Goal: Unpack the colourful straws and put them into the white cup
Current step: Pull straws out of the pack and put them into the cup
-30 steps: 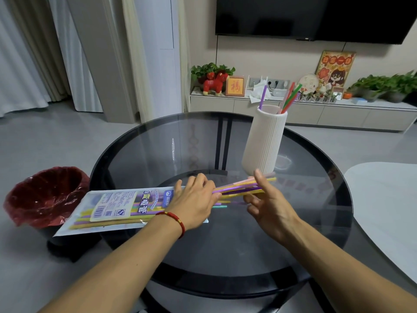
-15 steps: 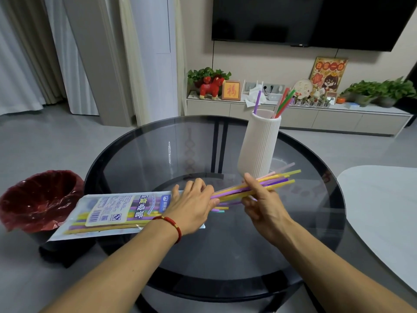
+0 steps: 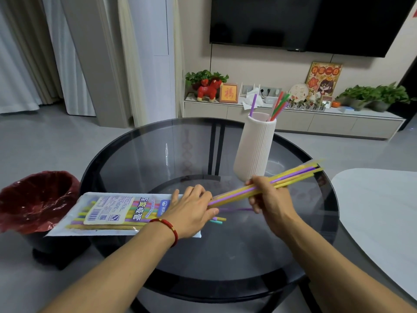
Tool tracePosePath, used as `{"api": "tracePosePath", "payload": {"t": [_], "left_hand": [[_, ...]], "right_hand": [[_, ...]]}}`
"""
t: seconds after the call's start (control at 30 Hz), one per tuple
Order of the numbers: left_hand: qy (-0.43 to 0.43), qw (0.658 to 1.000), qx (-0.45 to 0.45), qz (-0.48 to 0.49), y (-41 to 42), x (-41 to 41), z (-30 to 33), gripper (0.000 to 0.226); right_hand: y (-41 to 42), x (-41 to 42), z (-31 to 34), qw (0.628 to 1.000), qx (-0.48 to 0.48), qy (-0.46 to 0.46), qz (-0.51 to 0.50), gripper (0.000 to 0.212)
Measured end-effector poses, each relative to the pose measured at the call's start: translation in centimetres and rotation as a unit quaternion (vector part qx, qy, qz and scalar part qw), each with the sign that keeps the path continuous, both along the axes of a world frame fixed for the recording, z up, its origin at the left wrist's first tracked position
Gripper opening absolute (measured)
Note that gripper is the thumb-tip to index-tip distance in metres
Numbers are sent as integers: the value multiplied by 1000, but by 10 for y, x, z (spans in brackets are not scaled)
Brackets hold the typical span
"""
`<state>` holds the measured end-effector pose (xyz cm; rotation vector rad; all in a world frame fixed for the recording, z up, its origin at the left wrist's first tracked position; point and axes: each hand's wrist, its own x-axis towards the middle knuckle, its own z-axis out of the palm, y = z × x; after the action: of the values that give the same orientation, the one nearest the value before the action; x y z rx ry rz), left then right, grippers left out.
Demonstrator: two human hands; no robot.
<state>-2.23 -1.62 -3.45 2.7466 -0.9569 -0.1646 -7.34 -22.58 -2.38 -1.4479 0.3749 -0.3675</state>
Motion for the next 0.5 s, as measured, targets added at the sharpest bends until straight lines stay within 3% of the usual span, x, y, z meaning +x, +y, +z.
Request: {"api": "tracePosePath", "payload": {"t": [0.2, 0.37, 0.5], "left_hand": [[18, 1000, 16, -14, 0, -1, -4, 23], [15, 999, 3, -48, -7, -9, -2, 27], [3, 999, 8, -51, -9, -10, -1, 30]], "right_hand": [[-46, -15, 24, 991, -76, -31, -106, 27], [-50, -16, 74, 934, -345, -46, -78, 27], [-39, 2, 91, 872, -489, 30, -1, 26]]}}
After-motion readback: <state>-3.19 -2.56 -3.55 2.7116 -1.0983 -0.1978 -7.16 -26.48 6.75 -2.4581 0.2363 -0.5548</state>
